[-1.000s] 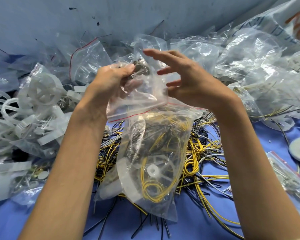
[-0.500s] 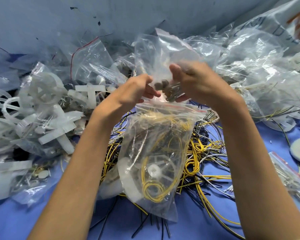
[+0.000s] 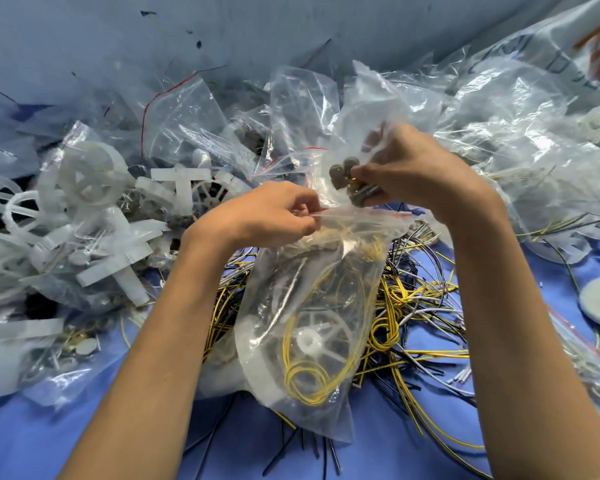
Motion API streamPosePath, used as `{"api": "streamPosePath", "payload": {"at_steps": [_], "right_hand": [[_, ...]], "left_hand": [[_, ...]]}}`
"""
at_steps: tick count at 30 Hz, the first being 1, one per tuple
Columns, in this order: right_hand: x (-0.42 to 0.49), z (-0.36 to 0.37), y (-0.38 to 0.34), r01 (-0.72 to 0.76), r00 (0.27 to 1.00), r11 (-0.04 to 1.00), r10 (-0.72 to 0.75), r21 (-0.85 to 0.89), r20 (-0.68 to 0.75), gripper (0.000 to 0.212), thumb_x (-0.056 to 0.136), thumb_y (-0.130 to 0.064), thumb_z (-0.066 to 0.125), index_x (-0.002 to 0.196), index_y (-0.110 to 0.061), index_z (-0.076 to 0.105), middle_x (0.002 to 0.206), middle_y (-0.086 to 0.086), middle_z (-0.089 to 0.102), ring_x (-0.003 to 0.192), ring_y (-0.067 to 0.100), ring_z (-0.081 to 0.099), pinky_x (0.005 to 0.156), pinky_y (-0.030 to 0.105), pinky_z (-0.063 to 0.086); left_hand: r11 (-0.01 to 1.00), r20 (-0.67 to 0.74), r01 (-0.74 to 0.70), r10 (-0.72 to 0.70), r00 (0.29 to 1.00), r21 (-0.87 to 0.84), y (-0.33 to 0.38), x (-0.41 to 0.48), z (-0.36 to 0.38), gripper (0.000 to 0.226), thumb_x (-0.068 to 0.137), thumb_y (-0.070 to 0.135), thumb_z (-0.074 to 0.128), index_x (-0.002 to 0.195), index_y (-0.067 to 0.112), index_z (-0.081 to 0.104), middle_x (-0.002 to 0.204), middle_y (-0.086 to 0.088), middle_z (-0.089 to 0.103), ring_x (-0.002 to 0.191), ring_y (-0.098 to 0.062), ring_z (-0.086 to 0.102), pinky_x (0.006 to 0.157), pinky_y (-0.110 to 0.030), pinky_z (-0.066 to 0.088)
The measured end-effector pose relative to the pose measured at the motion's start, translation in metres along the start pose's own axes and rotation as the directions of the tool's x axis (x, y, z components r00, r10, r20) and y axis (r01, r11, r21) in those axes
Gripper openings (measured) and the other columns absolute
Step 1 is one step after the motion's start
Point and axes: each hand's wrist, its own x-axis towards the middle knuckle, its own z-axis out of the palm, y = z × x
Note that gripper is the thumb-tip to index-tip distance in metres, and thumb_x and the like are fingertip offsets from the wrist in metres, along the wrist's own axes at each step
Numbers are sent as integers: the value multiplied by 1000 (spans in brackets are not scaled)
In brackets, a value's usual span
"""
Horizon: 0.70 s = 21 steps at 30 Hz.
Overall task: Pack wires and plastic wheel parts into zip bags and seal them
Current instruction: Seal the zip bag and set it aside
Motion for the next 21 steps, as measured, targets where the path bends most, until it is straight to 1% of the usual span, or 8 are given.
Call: {"api": "streamPosePath", "payload": {"at_steps": [3, 5, 8, 10, 13, 15, 17, 21], "right_hand": [[-4, 1, -1, 103, 991, 962, -79, -254, 105, 10, 88, -15, 63, 87, -22, 57, 72, -6, 61, 56, 9, 60, 45, 17, 44], [-5, 2, -1, 151, 983, 931, -105, -332, 152, 15, 88, -17, 62, 75, -23, 57, 68, -8, 58, 60, 10, 55, 53, 21, 43], [-6, 1, -3, 145, 977, 946, -92, -289, 190, 14, 87, -20, 64, 74, -23, 62, 60, -6, 62, 55, 4, 55, 54, 18, 43], [-6, 0, -3, 146, 979, 936, -89, -320, 185, 11, 86, -19, 61, 76, -22, 65, 61, -4, 65, 53, 2, 55, 47, 16, 39], [-6, -1, -3, 133, 985, 936, -89, -327, 146, 15, 86, -14, 55, 80, -16, 69, 65, -2, 64, 59, 10, 57, 52, 20, 41], [-7, -1, -3, 103, 982, 970, -64, -221, 177, 17, 88, -11, 54, 81, -15, 68, 65, -1, 66, 59, 11, 63, 54, 21, 47], [-10, -1, -4, 75, 972, 992, -50, -101, 231, 18, 91, -7, 55, 82, -15, 68, 67, 0, 68, 59, 10, 66, 54, 23, 52], [-16, -1, -1, 57, 919, 995, -19, -86, 393, 18, 91, -21, 60, 82, -10, 71, 70, 5, 71, 64, 19, 69, 56, 27, 56]], "left_hand": [[993, 36, -83, 86, 996, -88, 1, -3, -5, 22, 91, 11, 55, 82, 31, 59, 94, -7, 66, 91, -22, 59, 80, -31, 46], [980, 66, -112, 124, 990, -162, 2, -7, -7, 19, 93, 13, 55, 84, 30, 59, 89, 1, 66, 86, -13, 61, 79, -24, 46], [956, 77, -143, 168, 983, -257, 3, -11, -11, 13, 94, 16, 54, 84, 23, 59, 80, 8, 65, 80, -4, 58, 74, -11, 43], [929, 56, -171, 199, 978, -328, 4, -14, -14, 10, 94, 16, 53, 86, 14, 60, 79, 9, 67, 82, -5, 59, 75, -10, 42], [896, 18, -201, 226, 974, -396, 6, -17, -17, 15, 94, 15, 52, 90, 2, 59, 80, 8, 70, 82, -4, 61, 76, -9, 42], [886, -12, -213, 229, 973, -412, 8, -18, -16, 16, 94, 12, 52, 90, -2, 58, 76, 1, 68, 76, -7, 60, 73, -11, 41], [879, -60, -224, 220, 974, -421, 9, -18, -16, 12, 94, 11, 52, 86, 2, 56, 69, 0, 61, 68, -8, 54, 67, -16, 39], [856, -146, -241, 195, 970, -457, 9, -15, -17, 6, 91, 8, 59, 88, 4, 56, 73, -3, 52, 70, -11, 46, 68, -27, 37]]}}
